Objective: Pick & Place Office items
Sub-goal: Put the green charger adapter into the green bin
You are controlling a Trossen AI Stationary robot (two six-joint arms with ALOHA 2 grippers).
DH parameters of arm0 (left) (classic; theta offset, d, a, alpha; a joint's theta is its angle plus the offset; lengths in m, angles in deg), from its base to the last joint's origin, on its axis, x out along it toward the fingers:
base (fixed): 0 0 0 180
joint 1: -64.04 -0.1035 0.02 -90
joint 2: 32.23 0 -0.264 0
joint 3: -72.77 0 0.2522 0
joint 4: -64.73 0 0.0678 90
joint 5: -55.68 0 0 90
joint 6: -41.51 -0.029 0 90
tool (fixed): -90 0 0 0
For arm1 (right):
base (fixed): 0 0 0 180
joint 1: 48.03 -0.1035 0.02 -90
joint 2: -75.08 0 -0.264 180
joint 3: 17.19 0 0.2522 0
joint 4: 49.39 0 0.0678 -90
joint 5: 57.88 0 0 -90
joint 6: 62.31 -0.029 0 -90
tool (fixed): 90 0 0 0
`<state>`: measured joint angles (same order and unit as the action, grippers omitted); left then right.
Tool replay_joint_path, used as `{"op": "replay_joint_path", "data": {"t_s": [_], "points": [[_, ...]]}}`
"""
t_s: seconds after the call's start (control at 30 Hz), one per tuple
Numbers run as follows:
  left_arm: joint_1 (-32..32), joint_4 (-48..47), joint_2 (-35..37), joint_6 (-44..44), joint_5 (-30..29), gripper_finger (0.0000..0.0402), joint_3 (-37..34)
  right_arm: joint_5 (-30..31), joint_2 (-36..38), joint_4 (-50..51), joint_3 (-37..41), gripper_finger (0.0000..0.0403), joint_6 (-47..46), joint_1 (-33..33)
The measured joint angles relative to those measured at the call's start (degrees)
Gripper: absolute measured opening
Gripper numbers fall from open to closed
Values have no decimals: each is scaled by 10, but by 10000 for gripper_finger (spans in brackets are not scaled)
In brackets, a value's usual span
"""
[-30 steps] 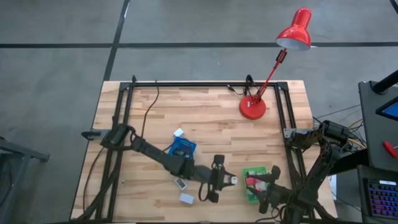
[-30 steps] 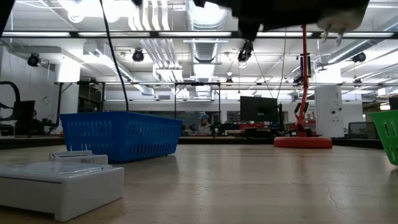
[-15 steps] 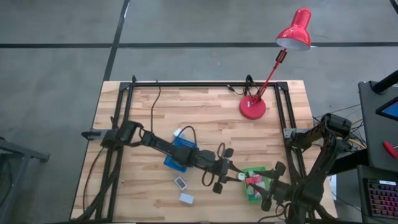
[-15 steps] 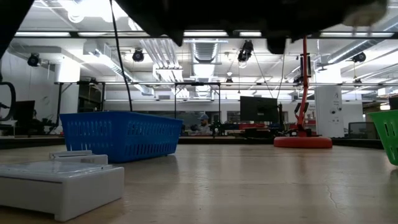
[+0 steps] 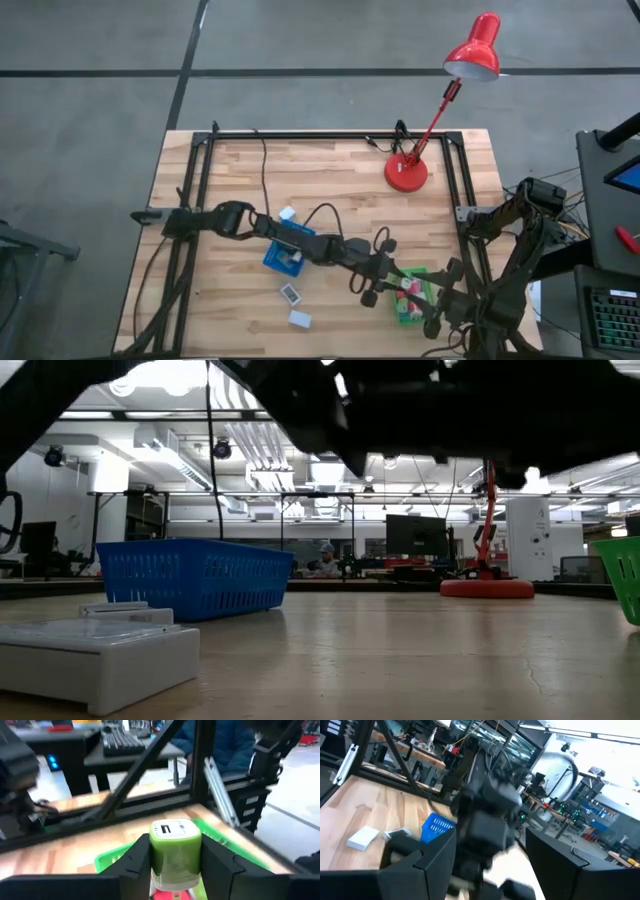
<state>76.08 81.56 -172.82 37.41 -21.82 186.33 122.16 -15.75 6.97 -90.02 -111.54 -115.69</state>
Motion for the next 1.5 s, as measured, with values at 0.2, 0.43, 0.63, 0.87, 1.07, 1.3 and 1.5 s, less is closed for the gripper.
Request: {"op": "replay_joint_path", "data": {"t_s": [0.2, 0.43, 0.63, 0.87, 1.07, 1.3, 1.5], "points": [[-4, -42, -39, 9, 24, 122, 64, 0, 0, 1, -24, 233, 39, 0], [-5, -62, -51, 9, 32, 122, 82, 0, 4, 6, -42, 233, 68, 0], [-6, -64, -51, 9, 32, 122, 79, 0, 4, 6, -43, 233, 69, 0], [-6, -67, -50, 9, 40, 122, 79, 0, 4, 6, -43, 233, 69, 0], [-7, -81, -50, 9, 41, 122, 78, 0, 4, 6, -44, 233, 71, 0], [-7, -106, -50, 15, 42, 122, 78, 0, 4, 6, -44, 233, 71, 0], [-7, -106, -50, 17, 37, 175, 78, 0, 4, 5, -44, 233, 71, 0]]}}
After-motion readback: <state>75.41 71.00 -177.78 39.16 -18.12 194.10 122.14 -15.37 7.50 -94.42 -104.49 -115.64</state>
